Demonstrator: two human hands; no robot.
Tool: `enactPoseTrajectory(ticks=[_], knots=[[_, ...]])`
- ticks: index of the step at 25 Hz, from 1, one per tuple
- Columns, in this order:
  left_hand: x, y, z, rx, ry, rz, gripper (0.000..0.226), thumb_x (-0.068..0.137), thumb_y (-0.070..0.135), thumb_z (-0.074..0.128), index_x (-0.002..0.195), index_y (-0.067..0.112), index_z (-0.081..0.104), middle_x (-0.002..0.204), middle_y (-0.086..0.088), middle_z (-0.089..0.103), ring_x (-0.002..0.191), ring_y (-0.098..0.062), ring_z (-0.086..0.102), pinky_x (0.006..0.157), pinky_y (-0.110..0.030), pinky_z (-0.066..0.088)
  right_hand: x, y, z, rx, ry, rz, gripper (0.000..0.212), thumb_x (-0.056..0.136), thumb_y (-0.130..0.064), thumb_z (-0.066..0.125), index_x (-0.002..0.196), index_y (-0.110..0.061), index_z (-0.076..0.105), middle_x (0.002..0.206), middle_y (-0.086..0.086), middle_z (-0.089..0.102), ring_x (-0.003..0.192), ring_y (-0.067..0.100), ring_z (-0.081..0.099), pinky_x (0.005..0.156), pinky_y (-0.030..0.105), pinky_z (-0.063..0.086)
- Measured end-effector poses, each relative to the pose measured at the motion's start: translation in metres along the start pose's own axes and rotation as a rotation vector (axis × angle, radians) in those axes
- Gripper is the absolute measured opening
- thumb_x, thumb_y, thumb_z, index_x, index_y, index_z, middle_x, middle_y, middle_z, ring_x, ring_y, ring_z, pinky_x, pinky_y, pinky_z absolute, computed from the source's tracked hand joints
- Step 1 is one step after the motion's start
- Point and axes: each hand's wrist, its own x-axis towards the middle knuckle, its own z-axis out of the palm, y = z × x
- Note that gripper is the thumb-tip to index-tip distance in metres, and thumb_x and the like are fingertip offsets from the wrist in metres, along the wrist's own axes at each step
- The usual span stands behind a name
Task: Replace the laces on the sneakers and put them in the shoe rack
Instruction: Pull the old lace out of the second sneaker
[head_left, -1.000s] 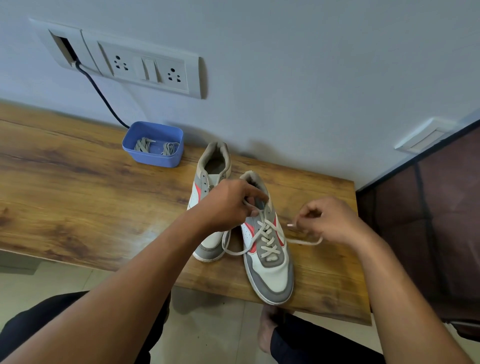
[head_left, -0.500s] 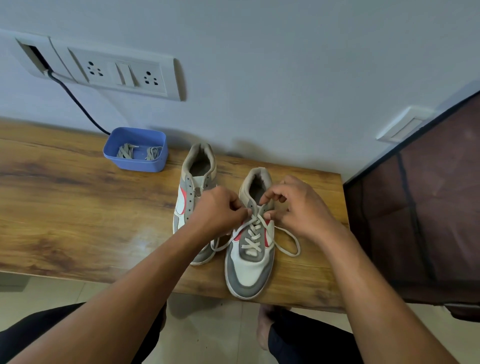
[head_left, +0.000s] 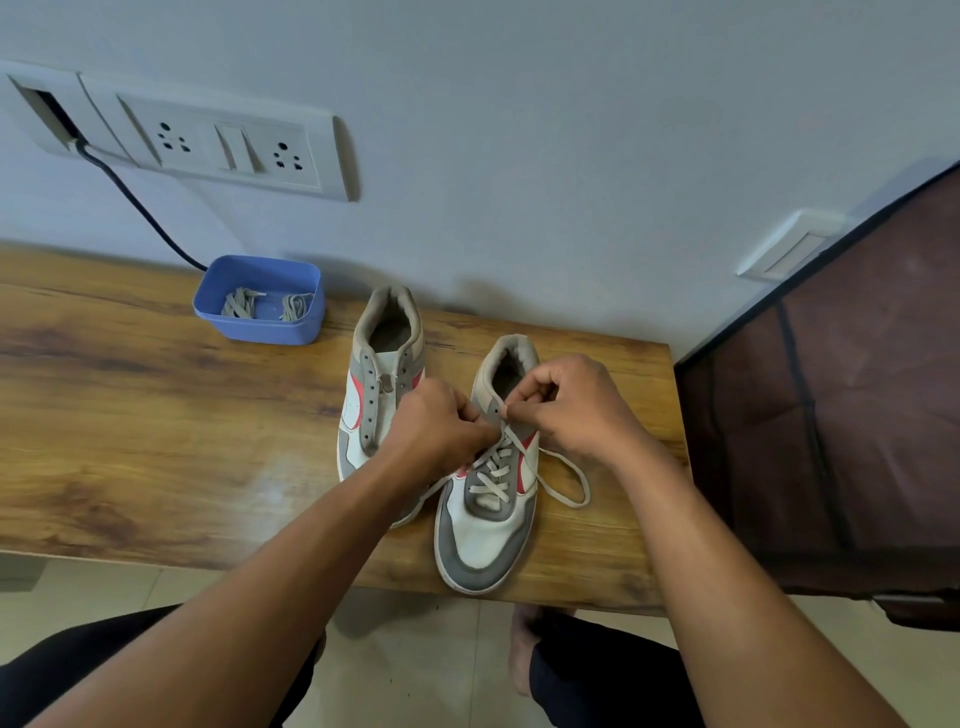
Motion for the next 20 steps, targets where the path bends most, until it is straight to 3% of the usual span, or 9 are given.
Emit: enactPoseTrajectory(ticks=[4, 7, 10, 13, 16, 20], knots=[[0.002, 0.000, -0.015, -0.051, -0.134, -0.050, 0.020, 0.090, 0.019, 0.076, 0.086, 0.000, 0.071, 0.070, -0.010, 0.071, 0.060, -0.015, 0.069, 0.057, -0.026, 0.056, 0.001, 0.002, 0.000, 0.032, -0.019, -0.007, 0.011, 0.079, -0.024, 0.089, 0.074, -0.027, 0.080, 0.064, -0.013, 0.068, 0.058, 0.001, 0.056, 0.057, 0.024, 0.047], [0.003, -0.002, -0.013, -0.034, -0.089, -0.002, 0.022, 0.090, 0.022, 0.077, 0.087, 0.000, 0.072, 0.072, -0.012, 0.072, 0.060, -0.016, 0.069, 0.055, -0.025, 0.056, 0.002, 0.003, 0.000, 0.046, -0.026, -0.017, 0.010, 0.081, -0.023, 0.088, 0.075, -0.027, 0.081, 0.063, -0.017, 0.067, 0.058, -0.003, 0.055, 0.055, 0.016, 0.044], [0.002, -0.001, -0.017, 0.054, -0.182, 0.016, 0.012, 0.092, 0.011, 0.072, 0.087, 0.000, 0.073, 0.074, -0.012, 0.072, 0.057, -0.011, 0.067, 0.054, -0.021, 0.054, 0.002, 0.003, 0.002, 0.062, -0.030, -0.007, 0.011, 0.080, -0.022, 0.089, 0.074, -0.027, 0.081, 0.064, -0.014, 0.069, 0.058, -0.002, 0.055, 0.054, 0.015, 0.043], [0.003, -0.002, -0.021, 0.031, -0.205, 0.006, 0.016, 0.091, 0.016, 0.075, 0.083, 0.002, 0.074, 0.071, -0.009, 0.072, 0.058, -0.014, 0.068, 0.055, -0.025, 0.056, 0.003, 0.002, 0.002, 0.049, -0.033, -0.007, 0.011, 0.080, -0.022, 0.089, 0.074, -0.027, 0.081, 0.065, -0.014, 0.070, 0.059, -0.003, 0.056, 0.055, 0.015, 0.044], [0.003, -0.004, -0.015, 0.083, -0.121, 0.068, 0.016, 0.092, 0.019, 0.074, 0.083, 0.007, 0.072, 0.072, -0.009, 0.074, 0.062, -0.021, 0.073, 0.056, -0.025, 0.056, 0.003, 0.002, 0.003, 0.050, -0.031, 0.004, 0.009, 0.080, -0.022, 0.089, 0.075, -0.026, 0.081, 0.067, -0.014, 0.071, 0.061, -0.003, 0.059, 0.058, 0.019, 0.048], [0.002, -0.002, -0.023, 0.134, -0.281, 0.051, 0.013, 0.093, 0.014, 0.072, 0.082, 0.007, 0.073, 0.074, -0.009, 0.073, 0.061, -0.017, 0.071, 0.057, -0.024, 0.056, 0.001, -0.001, 0.004, 0.040, -0.061, -0.015, 0.008, 0.080, -0.022, 0.089, 0.077, -0.025, 0.082, 0.071, -0.009, 0.074, 0.064, 0.002, 0.062, 0.063, 0.028, 0.052]])
